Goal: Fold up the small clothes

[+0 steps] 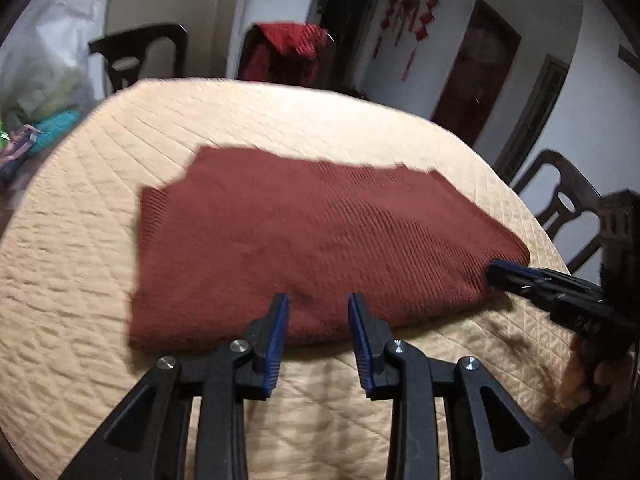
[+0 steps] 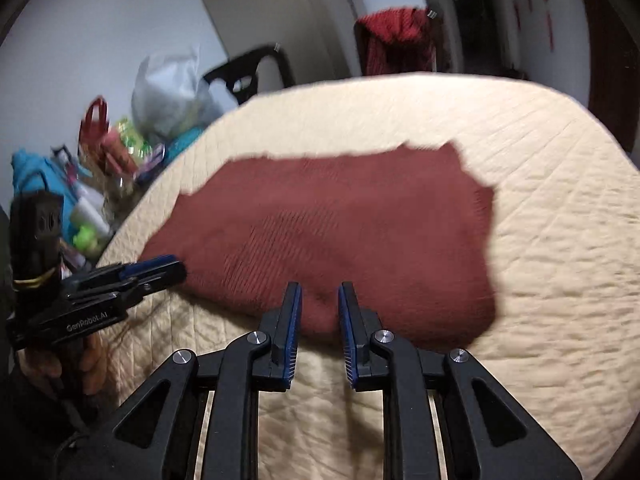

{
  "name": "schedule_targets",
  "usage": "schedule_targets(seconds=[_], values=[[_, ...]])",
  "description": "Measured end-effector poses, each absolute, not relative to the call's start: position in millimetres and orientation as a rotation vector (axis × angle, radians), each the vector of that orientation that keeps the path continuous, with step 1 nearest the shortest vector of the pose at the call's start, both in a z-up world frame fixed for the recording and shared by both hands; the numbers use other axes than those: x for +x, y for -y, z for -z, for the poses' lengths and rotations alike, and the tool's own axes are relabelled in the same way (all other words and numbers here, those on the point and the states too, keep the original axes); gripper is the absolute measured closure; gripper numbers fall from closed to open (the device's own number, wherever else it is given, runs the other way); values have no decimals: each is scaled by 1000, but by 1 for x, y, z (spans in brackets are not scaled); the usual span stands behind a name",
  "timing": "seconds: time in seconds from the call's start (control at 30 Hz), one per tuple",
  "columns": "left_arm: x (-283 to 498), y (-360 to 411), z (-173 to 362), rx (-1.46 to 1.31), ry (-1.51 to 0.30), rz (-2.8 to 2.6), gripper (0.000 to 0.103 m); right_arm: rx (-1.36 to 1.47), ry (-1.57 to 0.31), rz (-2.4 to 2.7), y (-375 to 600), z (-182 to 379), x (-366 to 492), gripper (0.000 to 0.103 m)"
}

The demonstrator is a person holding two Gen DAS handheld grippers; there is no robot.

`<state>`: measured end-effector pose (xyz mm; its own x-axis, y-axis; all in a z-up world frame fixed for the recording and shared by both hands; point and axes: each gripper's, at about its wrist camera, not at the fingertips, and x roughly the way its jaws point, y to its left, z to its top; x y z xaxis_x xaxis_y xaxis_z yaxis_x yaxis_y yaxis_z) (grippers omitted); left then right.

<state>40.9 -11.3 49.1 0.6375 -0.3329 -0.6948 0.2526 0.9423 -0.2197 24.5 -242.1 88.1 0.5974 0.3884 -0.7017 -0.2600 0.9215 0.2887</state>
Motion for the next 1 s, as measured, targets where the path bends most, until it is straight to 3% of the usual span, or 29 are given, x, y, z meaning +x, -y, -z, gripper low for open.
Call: schedule_targets(seconds=[0.5,0.63,0.7,1.0], values=[[42,-54,-35,-284,-828,202,70,323,-864,-213,305,-75,20,82],[24,-66,-31,-349,-837,192,70,419,-843,-225,319,-79,-6,68],[19,-73,-26,-392,-862,185,66,501,-874,-244,325,-70,-14,61],[39,-93,-10,-686,-870,192,52,746,-917,-304,330,-49,-1,59]])
